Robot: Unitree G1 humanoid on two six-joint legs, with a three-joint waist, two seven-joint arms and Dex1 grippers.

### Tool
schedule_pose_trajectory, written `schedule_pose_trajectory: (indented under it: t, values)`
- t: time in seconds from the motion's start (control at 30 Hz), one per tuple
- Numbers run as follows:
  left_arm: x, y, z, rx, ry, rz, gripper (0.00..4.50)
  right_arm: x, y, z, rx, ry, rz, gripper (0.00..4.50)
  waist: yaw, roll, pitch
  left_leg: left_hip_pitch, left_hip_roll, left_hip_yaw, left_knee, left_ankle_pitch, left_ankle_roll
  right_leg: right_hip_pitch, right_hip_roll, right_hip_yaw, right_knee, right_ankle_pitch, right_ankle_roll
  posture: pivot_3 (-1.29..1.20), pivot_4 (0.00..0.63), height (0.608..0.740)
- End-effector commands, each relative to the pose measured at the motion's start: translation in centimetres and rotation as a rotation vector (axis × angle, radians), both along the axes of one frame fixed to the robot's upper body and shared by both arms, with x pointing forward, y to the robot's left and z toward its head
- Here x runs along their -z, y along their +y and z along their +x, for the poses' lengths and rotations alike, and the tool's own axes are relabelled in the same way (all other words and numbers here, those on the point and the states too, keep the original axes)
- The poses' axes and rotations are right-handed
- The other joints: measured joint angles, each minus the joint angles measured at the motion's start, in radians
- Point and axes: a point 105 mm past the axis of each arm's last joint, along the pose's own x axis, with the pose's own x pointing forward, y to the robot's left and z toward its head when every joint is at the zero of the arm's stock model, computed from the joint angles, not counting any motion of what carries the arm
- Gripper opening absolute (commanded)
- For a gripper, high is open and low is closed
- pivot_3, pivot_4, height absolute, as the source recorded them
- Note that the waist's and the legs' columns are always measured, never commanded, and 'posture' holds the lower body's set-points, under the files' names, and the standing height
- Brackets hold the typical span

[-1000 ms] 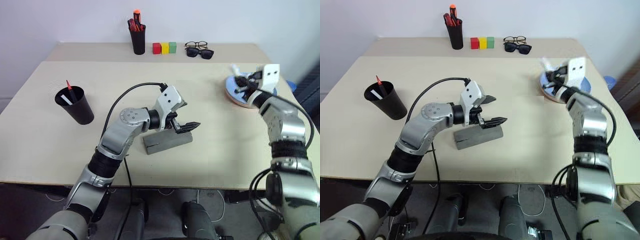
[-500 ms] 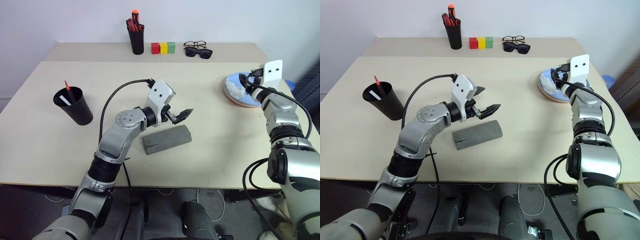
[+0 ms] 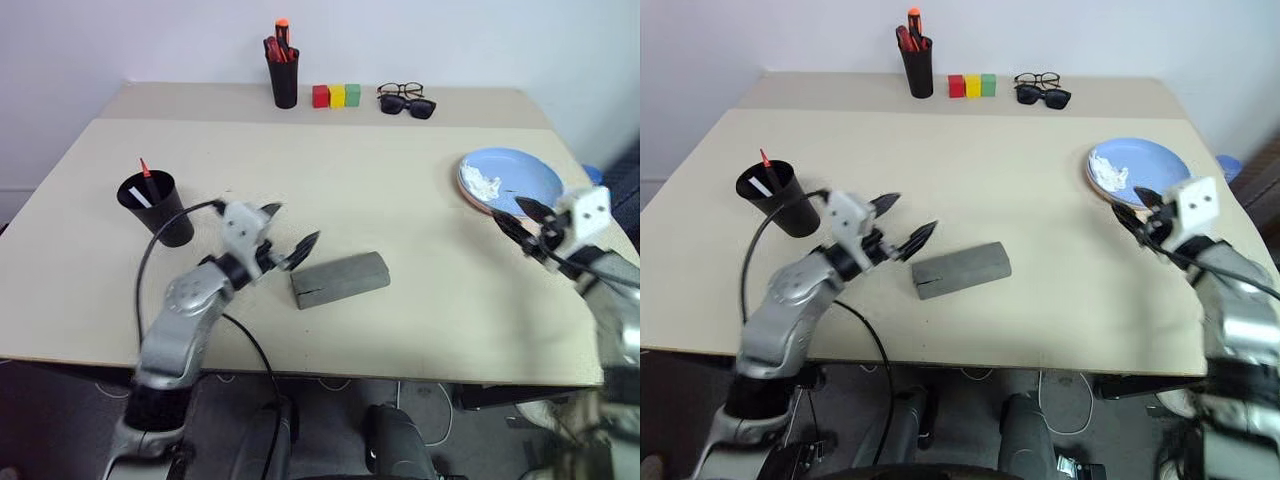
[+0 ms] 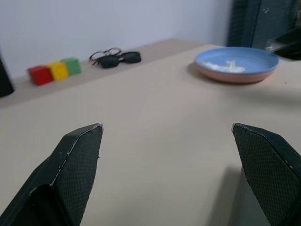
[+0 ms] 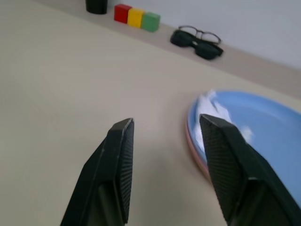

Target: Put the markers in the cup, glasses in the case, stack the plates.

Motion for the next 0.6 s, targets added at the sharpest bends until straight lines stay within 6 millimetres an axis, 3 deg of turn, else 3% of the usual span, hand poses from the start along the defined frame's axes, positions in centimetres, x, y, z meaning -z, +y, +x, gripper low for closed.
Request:
schedule_pose_trajectory:
  t: [0.03,0.17,0.27,0.37,0.6]
  values:
    - [-1.2,1.8,-1.9,-0.024,-0.074,-0.008,4.50,-1.8,1.2,-3.5,-0.043,-0.045,-0.025,2.19,-0.001,0.001,-0.001,0.001,0.001,0.000,0.000,0.000,-0.001,0.001,0.000,0.000,0.000,-0.001,-0.001,0.00,0.150,0.740]
    - [-0.6,3.3,-3.3,-0.050,-0.059,0.017,4.50,0.4,1.7,-6.4,-0.058,0.033,-0.017,2.19,0.002,0.001,-0.001,0.000,0.001,0.001,0.001,-0.002,-0.004,0.002,-0.001,0.000,-0.004,-0.001,0.000,0.00,0.150,0.740]
    - [-0.5,4.1,-3.9,-0.066,-0.049,0.030,4.50,1.8,1.7,-8.1,-0.048,0.079,0.010,3.07,0.005,0.002,-0.002,0.000,0.002,0.001,0.000,-0.002,-0.004,0.001,-0.001,0.000,-0.005,-0.001,0.000,0.00,0.150,0.740]
    - [-0.2,4.3,-4.4,-0.044,-0.023,0.043,4.50,2.3,1.9,-9.0,-0.039,0.085,0.012,4.47,0.005,0.002,-0.002,-0.001,0.002,0.002,0.000,-0.002,-0.004,0.001,-0.001,0.000,-0.006,-0.001,0.000,0.00,0.150,0.740]
    - [0.0,3.6,-5.2,0.013,-0.010,0.055,4.50,3.1,2.6,-10.1,-0.081,0.107,0.009,4.47,0.004,0.003,-0.003,-0.002,0.003,0.002,-0.001,-0.003,-0.004,0.000,-0.001,0.000,-0.009,-0.001,0.000,0.00,0.150,0.740]
